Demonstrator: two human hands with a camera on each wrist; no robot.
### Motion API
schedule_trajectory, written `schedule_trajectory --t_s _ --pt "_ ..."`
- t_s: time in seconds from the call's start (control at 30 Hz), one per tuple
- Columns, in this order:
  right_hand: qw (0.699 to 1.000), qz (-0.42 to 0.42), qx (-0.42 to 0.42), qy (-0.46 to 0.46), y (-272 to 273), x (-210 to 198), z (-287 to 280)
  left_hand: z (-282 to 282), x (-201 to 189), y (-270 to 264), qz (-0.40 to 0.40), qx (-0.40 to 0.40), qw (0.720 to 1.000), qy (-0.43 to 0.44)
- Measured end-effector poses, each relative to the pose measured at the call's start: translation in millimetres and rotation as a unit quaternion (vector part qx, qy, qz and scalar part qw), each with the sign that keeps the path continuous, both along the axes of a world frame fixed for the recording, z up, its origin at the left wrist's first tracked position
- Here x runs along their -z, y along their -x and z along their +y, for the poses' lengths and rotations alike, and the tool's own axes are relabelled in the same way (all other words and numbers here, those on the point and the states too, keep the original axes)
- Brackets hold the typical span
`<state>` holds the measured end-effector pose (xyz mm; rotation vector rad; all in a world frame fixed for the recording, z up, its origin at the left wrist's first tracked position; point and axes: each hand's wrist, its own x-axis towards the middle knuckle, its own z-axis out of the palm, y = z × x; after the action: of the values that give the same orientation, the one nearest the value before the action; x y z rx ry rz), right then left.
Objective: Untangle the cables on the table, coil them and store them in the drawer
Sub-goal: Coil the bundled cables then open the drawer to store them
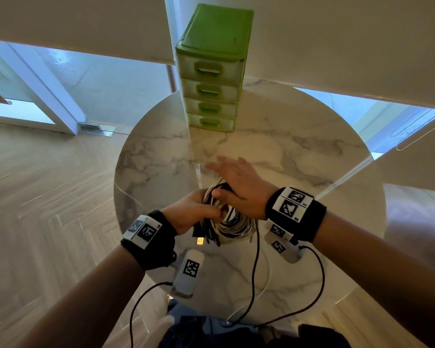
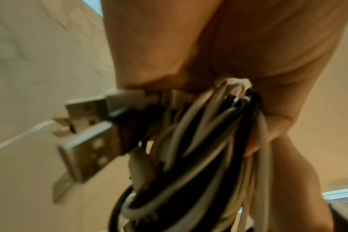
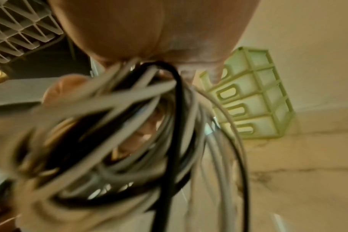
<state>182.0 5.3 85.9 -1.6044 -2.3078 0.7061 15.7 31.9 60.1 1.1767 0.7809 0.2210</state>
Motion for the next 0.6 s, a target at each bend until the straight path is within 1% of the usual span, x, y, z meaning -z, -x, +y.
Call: schedule_trajectory --t_s 0.03,0.1,0.17,0.2,0.27,0.33,0.37,0.4,0.47,0.53,0.6 --pt "0.999 0.021 -0.018 0.035 -1.2 1.4 -1.0 1.6 -1.8 0.3 -0.004 0.006 1.0 -0.008" --pt "0.989 0.09 -0.025 0.112 -7.4 2.6 -2.5 5.2 -4.6 2.9 -0.015 0.0 1.0 -0.014" --pt "0.981 0.119 -0.02 0.153 -14.5 1.9 -4.5 7.6 -7.6 6.5 -0.029 -0.003 0.999 -0.013" --pt "0.981 0.117 -0.015 0.157 -16.2 1.4 -4.7 7.9 -7.7 7.6 -0.035 -0.004 0.999 -0.012" --pt "0.984 0.109 0.018 0.141 -15.3 -0.4 -0.8 6.7 -7.0 5.9 -0.052 -0.034 0.998 0.008" --pt "0.983 0.129 0.053 0.121 -12.5 -0.7 4.5 2.8 -5.2 0.3 -0.06 -0.095 0.993 0.028" --pt "0.98 0.144 0.072 0.117 -11.8 -0.3 6.8 0.5 -2.0 -2.5 -0.053 -0.122 0.991 0.02" --pt "0.976 0.162 0.098 0.11 -11.9 1.2 9.0 -2.6 0.9 -4.5 -0.043 -0.138 0.99 0.004" --pt "0.965 0.193 0.145 0.099 -14.3 4.3 12.6 -9.2 2.4 -5.8 -0.02 -0.144 0.989 -0.021" --pt "0.954 0.231 0.159 0.108 -15.7 4.6 16.1 -9.3 3.1 -6.7 -0.03 -0.149 0.988 -0.007" --pt "0.937 0.284 0.16 0.124 -16.1 5.0 19.2 -6.3 1.6 -8.9 -0.056 -0.179 0.982 0.02"
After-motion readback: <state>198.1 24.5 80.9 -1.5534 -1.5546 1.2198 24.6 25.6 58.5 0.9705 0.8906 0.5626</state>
